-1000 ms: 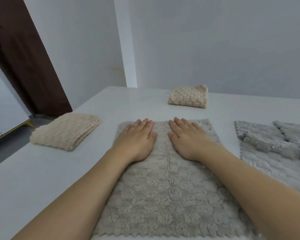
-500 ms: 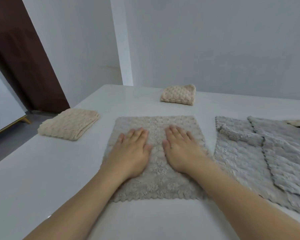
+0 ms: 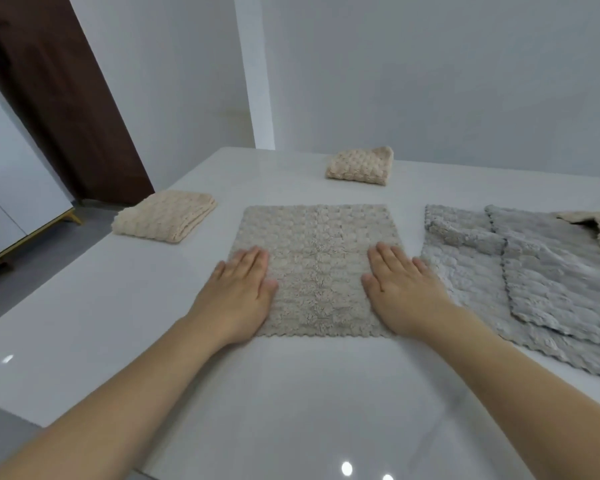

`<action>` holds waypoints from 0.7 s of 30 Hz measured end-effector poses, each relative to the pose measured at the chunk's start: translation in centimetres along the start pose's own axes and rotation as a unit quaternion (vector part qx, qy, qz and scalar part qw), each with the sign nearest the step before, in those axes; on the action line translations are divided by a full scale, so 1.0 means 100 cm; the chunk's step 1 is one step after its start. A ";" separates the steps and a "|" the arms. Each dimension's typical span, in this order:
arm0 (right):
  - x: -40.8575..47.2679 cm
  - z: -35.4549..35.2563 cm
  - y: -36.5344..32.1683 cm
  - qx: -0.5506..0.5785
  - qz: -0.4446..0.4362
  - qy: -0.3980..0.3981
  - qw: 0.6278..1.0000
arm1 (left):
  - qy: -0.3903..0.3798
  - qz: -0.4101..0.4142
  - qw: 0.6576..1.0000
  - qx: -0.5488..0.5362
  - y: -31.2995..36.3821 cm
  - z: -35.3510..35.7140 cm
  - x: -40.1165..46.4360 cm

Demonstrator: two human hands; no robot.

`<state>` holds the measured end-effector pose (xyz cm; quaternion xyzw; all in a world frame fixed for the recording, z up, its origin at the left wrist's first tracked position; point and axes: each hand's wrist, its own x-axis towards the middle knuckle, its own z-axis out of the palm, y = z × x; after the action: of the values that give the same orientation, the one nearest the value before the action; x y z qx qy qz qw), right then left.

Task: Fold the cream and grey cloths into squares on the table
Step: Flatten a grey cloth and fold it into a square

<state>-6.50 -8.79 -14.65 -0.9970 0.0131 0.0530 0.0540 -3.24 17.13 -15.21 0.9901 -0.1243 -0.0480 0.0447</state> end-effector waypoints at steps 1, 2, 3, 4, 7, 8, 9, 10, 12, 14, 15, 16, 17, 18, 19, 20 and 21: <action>-0.002 -0.005 0.003 -0.008 0.025 -0.004 1.000 | -0.005 -0.032 0.999 0.015 -0.006 -0.005 0.001; -0.004 -0.008 0.000 -0.011 0.034 0.001 0.999 | 0.004 -0.050 0.998 0.027 -0.002 -0.009 0.002; -0.007 -0.009 -0.009 -0.004 0.020 0.018 1.000 | 0.023 -0.048 0.998 0.025 0.010 -0.011 0.001; -0.012 -0.007 -0.020 0.007 -0.008 0.033 0.999 | 0.038 -0.026 0.999 0.014 0.025 -0.009 -0.003; -0.027 0.008 -0.032 0.015 -0.070 0.031 0.997 | 0.025 0.059 0.998 -0.006 0.047 0.005 -0.019; -0.032 0.009 -0.022 0.010 -0.062 0.025 0.998 | 0.014 0.057 0.998 -0.005 0.036 0.008 -0.023; -0.036 0.008 -0.009 -0.005 -0.047 0.017 0.999 | 0.006 0.036 0.999 0.001 0.019 0.007 -0.024; -0.037 0.002 0.004 -0.027 -0.027 0.002 0.999 | -0.001 -0.002 1.000 0.016 0.001 0.003 -0.022; -0.023 -0.017 0.015 -0.045 -0.002 -0.012 0.999 | 0.004 -0.074 0.997 0.035 -0.017 -0.017 -0.006; 0.009 -0.033 -0.002 -0.006 -0.037 0.044 0.998 | 0.057 -0.040 0.998 -0.001 0.004 -0.034 0.019; 0.024 -0.037 -0.017 0.020 -0.059 0.070 0.996 | 0.074 0.002 0.997 -0.030 0.022 -0.039 0.029; 0.036 -0.037 -0.029 0.032 -0.079 0.074 0.994 | 0.071 0.041 0.995 -0.050 0.037 -0.039 0.036; 0.044 -0.030 -0.034 0.025 -0.097 0.058 0.993 | 0.056 0.069 0.995 -0.054 0.044 -0.032 0.042; 0.051 -0.020 -0.030 0.003 -0.107 0.033 0.994 | 0.037 0.076 0.996 -0.040 0.040 -0.021 0.046; 0.054 -0.012 -0.018 -0.017 -0.100 0.002 0.995 | 0.014 0.059 0.998 -0.021 0.027 -0.010 0.048; 0.055 -0.009 -0.002 -0.028 -0.078 -0.022 0.996 | -0.006 0.027 1.000 -0.008 0.011 -0.004 0.048; 0.056 -0.011 0.012 -0.037 -0.051 -0.032 0.997 | -0.013 -0.007 1.000 0.005 -0.003 -0.003 0.050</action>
<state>-0.83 -10.21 -14.32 -0.9955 -0.0416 0.0827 0.0200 1.72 16.18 -15.38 0.9905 -0.1178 -0.0606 0.0380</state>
